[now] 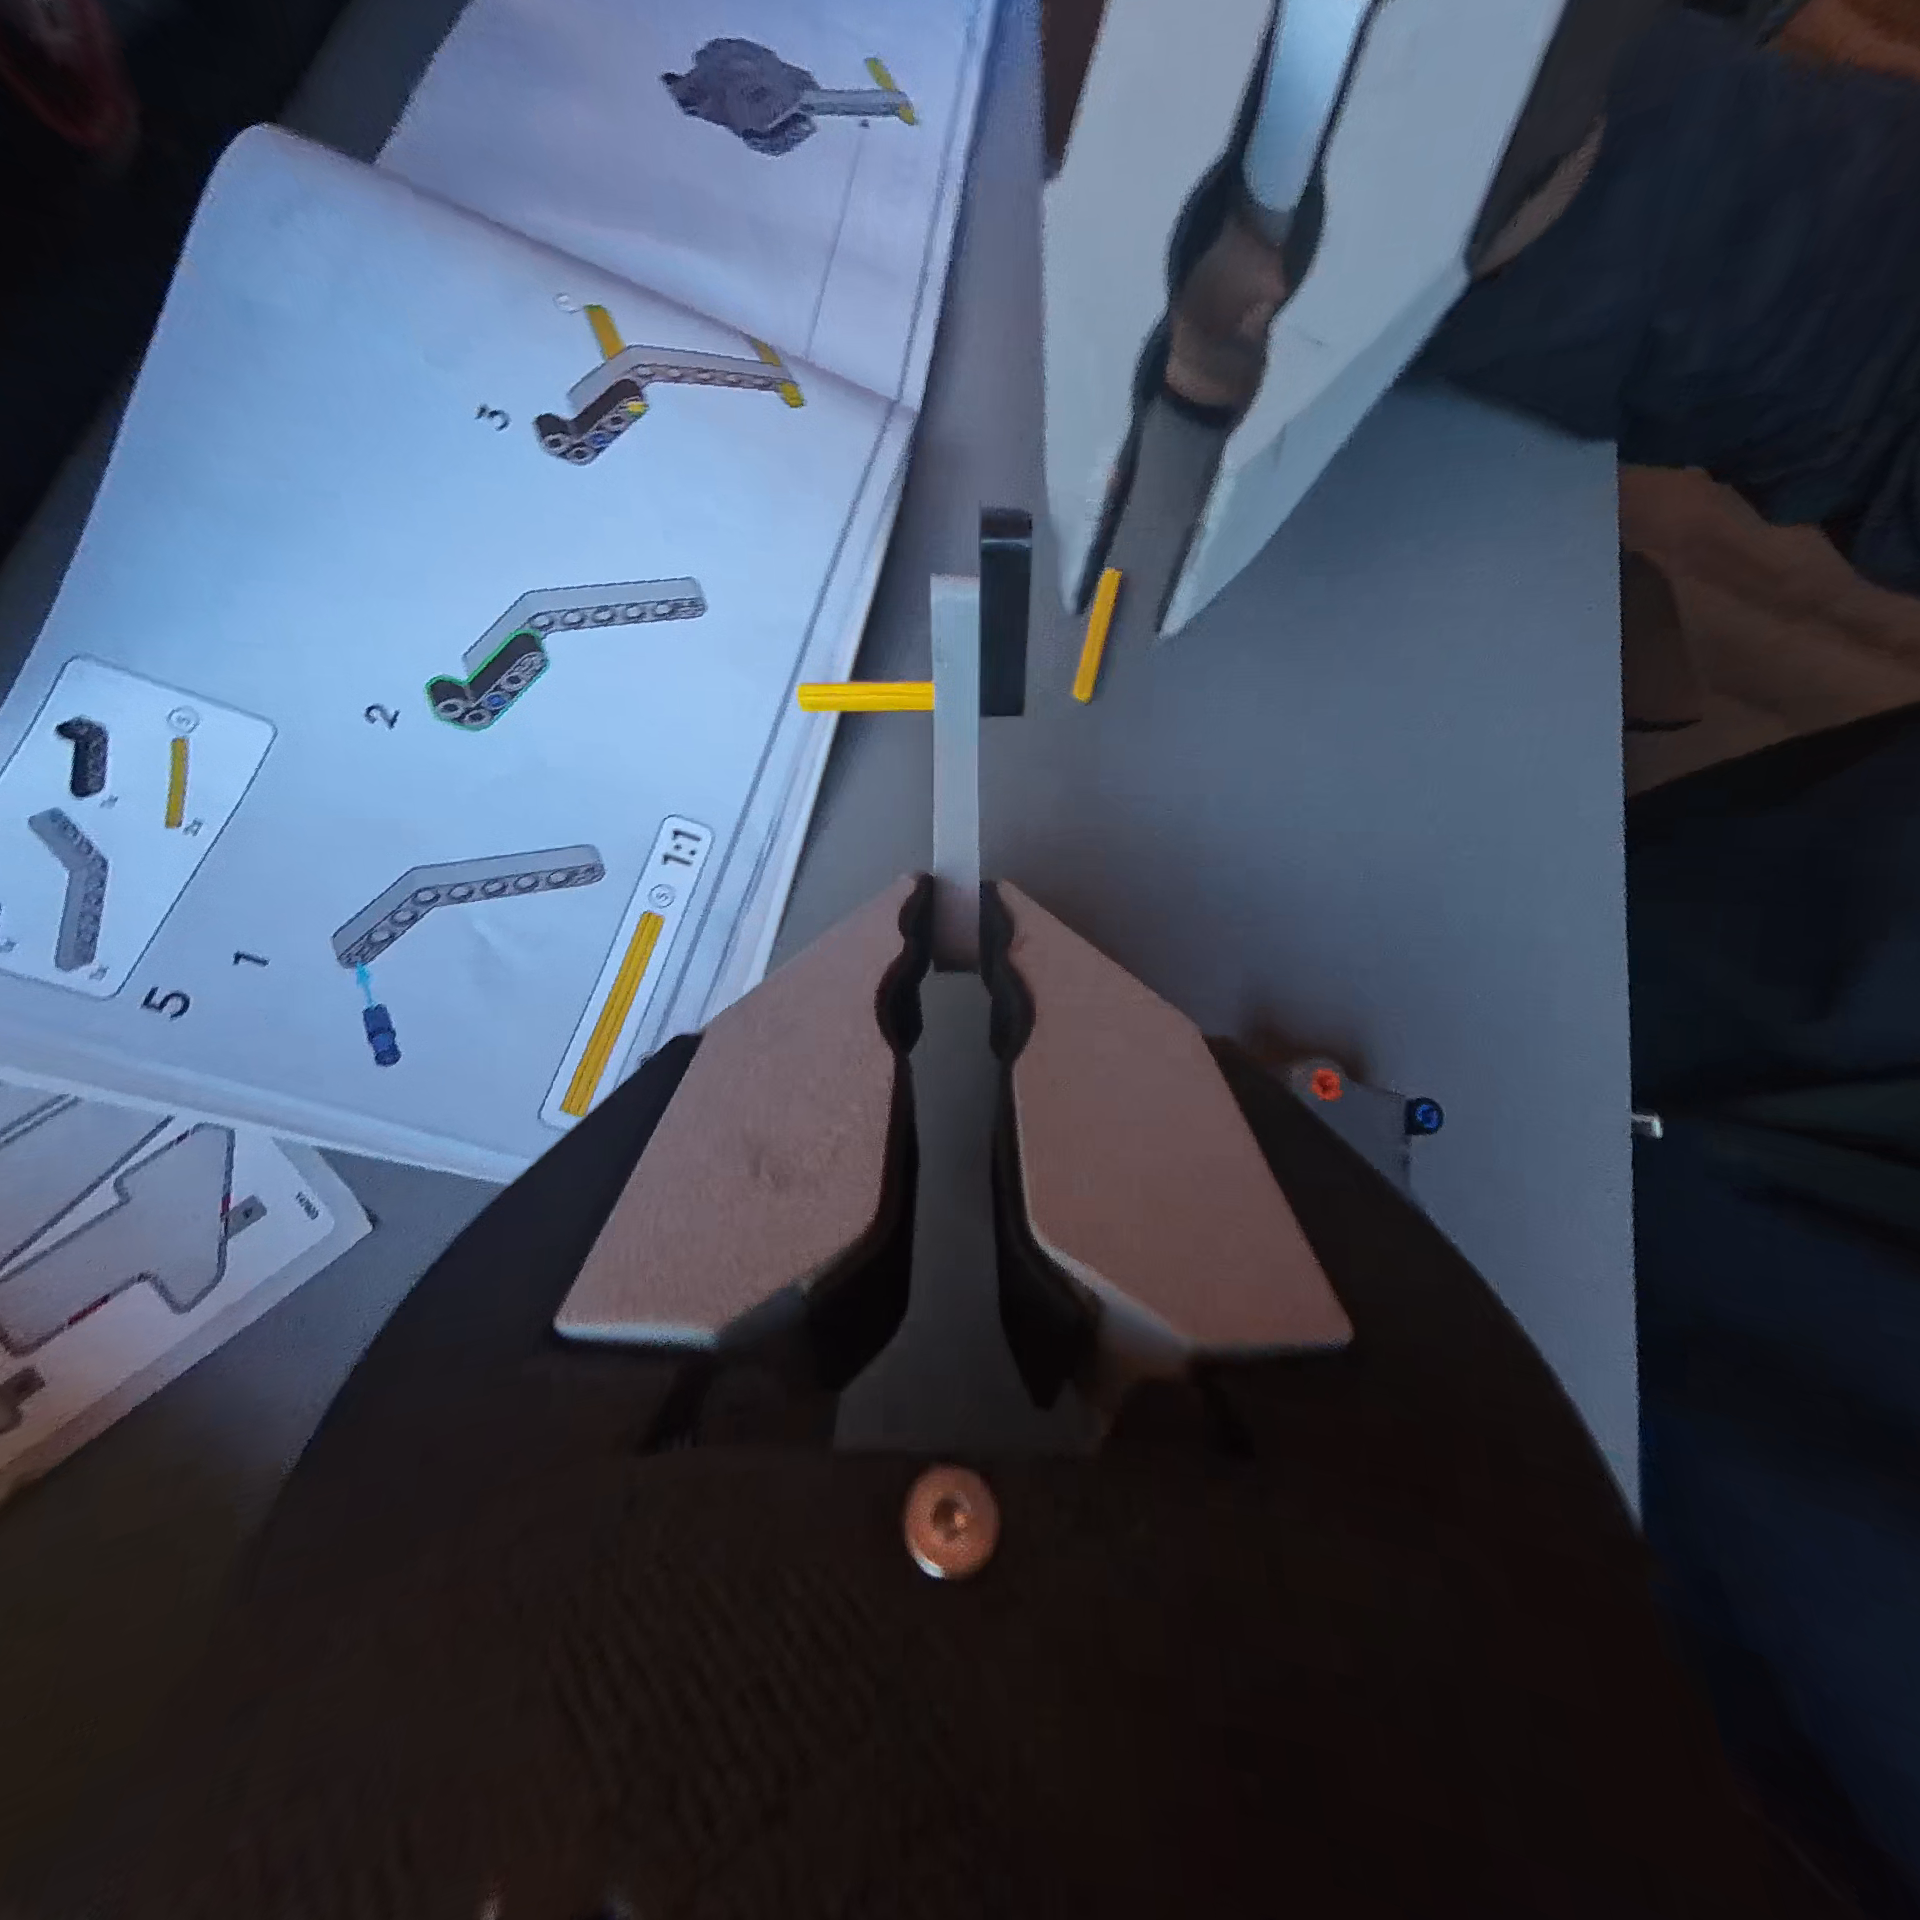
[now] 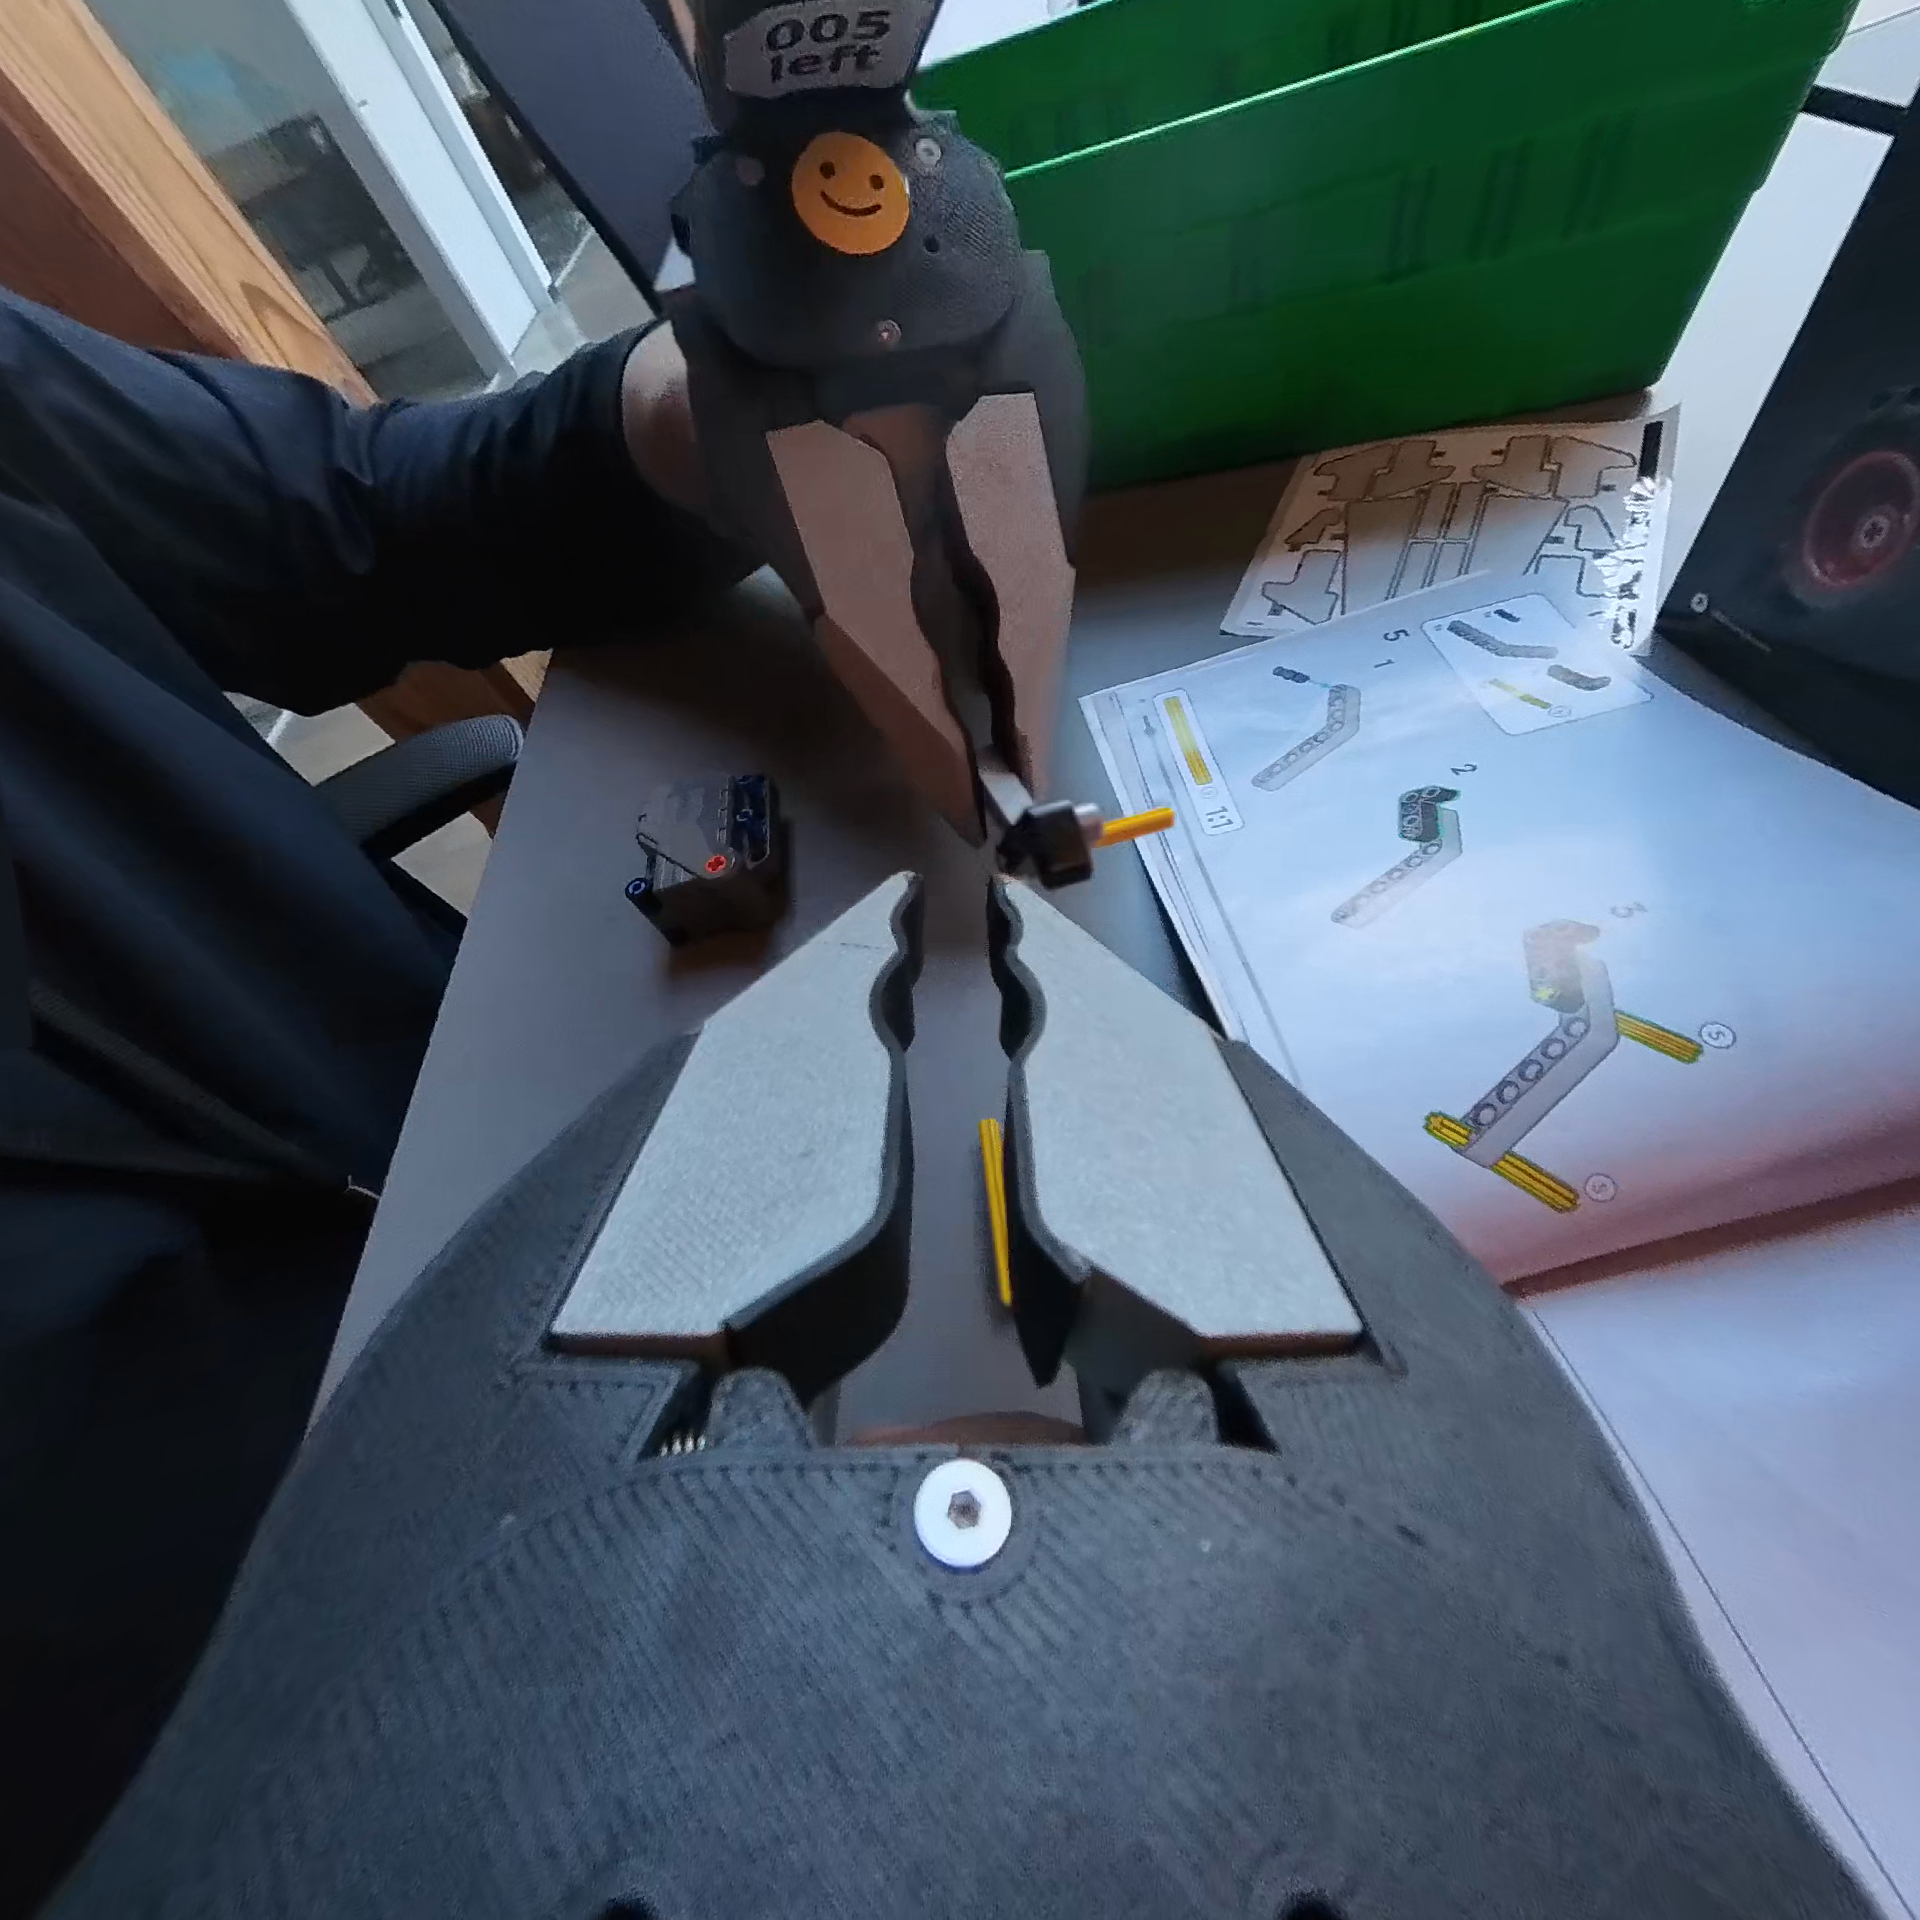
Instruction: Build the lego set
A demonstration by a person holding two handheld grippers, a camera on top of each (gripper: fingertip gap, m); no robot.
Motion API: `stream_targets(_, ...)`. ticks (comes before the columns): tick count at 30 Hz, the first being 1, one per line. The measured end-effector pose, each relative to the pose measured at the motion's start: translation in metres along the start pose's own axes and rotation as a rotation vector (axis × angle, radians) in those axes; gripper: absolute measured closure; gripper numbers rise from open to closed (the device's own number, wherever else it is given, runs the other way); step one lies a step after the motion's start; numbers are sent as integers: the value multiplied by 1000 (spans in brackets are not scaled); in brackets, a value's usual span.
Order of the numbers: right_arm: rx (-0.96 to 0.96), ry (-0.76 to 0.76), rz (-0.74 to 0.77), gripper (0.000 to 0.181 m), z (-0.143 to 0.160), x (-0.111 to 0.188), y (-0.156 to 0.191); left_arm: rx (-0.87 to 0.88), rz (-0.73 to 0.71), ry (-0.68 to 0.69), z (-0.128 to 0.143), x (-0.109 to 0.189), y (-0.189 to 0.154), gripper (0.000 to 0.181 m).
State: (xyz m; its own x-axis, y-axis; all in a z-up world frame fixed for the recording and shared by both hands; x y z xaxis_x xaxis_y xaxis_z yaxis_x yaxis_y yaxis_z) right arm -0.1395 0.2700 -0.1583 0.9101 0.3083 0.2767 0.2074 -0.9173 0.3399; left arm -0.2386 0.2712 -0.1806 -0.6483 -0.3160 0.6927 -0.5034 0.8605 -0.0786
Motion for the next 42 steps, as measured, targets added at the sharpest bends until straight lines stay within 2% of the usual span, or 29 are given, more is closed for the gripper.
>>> stream_targets(6, -3, 15, 17, 172, 2, -1, -2, 148, -3, -8, 0, 2, 17, 177)
stream_targets(16, -6, 24, 23, 171, 3, 0, -2, 103, -152, -29, -2, 6, 32, 177)
stream_targets(29, -16, 13, 50, 170, 2, 3, -6, 123, -78, -45, -4, 6, 26, 177)
stream_targets(38, -43, -32, 105, 164, 0, 12, -15, 53, -31, -51, -5, 5, 13, 177)
stream_targets(42, -52, -48, 105, 163, -1, 14, -16, -94, -38, -75, -7, 7, 2, 177)
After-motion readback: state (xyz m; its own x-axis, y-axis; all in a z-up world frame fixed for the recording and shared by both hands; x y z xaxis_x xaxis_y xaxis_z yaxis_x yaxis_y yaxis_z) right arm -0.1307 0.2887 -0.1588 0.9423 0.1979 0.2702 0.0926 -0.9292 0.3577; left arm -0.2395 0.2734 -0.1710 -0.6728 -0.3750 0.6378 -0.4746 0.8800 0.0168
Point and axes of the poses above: each gripper's, where its closed fingertips meet, x back along the fingers, z out of its underside, y = z × x across the jaws, the point moved 4 cm from there along x, back along the fingers, and after that the axes turned 15 degrees about -z, right-handed, at the moved point
